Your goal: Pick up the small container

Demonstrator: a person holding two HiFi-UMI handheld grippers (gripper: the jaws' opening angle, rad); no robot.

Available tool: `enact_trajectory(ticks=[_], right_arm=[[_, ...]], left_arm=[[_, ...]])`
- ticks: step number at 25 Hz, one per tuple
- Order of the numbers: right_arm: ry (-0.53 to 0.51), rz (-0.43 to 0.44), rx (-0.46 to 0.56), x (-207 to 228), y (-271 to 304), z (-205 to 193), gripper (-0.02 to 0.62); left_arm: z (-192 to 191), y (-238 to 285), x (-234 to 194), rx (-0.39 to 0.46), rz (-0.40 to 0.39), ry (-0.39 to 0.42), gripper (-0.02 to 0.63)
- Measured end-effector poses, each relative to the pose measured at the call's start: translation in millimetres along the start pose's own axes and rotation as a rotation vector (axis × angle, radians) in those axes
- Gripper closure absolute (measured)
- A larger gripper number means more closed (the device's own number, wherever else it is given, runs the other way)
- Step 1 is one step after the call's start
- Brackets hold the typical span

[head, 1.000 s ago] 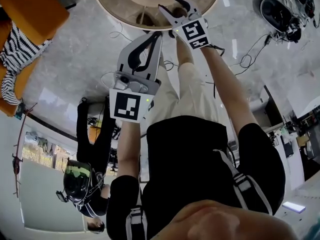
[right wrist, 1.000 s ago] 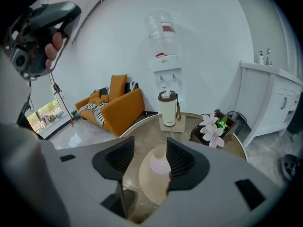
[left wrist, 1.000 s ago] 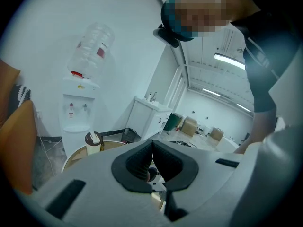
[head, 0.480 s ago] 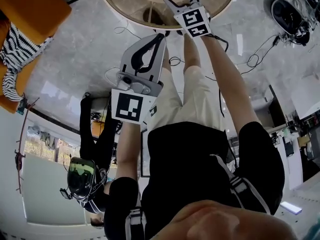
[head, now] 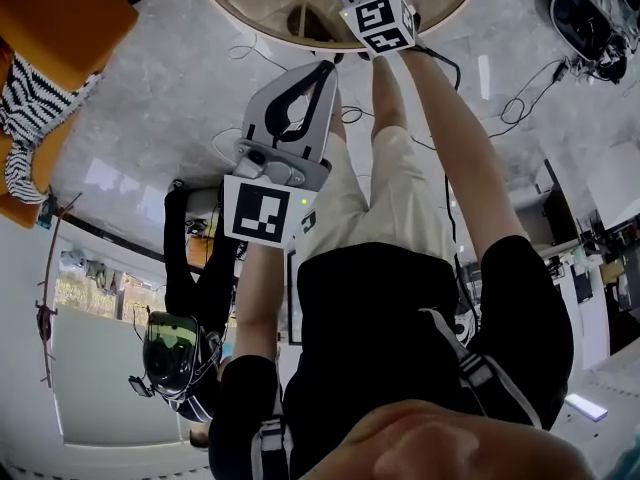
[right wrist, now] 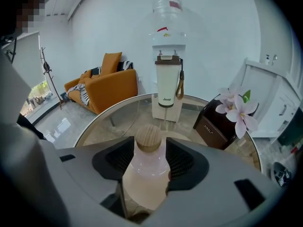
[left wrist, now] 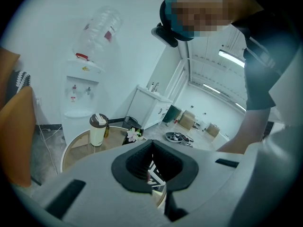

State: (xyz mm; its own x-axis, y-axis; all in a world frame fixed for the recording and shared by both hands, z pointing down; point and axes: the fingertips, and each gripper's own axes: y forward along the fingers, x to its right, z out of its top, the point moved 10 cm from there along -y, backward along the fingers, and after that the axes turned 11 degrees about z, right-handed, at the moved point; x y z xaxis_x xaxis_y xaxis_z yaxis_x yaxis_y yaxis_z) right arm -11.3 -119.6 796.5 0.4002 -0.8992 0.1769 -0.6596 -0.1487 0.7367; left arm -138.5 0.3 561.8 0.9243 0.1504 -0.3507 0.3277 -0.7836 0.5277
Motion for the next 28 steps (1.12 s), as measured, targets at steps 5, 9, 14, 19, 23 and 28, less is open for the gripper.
enact_trajectory(ticks=[5,9,14,19,23,28], right_arm=[[-0.012,-0.013,0.012,1,1,4,0.396],[-0.006,-0.011,0.033,-1,-3,4,0.454],[-0.015,-0.006,0.035,0,-6,5,0.454],[0.027,-0.006,0.045,2,-10,2,0.454],[0.092,0.010,0.059,5,-19,1,0.454],[0.148,0.017,0.087,7,-42,17,0.456]], left_arm=[[-1,1,-5,-0.008,0.004,-0.009,0.588],[2,3,-4,-0.008,-0.003,-0.009,0.588],[5,5,-1,-0.006,-0.011,-0.002,0.588],[0,5,0,-0.023,-0.008,-0.001,0.588],[-1,6,2,-0.022,-0.007,-0.004,0.588],[5,6,7,-0.019,-0.003,-0.001,0.588]])
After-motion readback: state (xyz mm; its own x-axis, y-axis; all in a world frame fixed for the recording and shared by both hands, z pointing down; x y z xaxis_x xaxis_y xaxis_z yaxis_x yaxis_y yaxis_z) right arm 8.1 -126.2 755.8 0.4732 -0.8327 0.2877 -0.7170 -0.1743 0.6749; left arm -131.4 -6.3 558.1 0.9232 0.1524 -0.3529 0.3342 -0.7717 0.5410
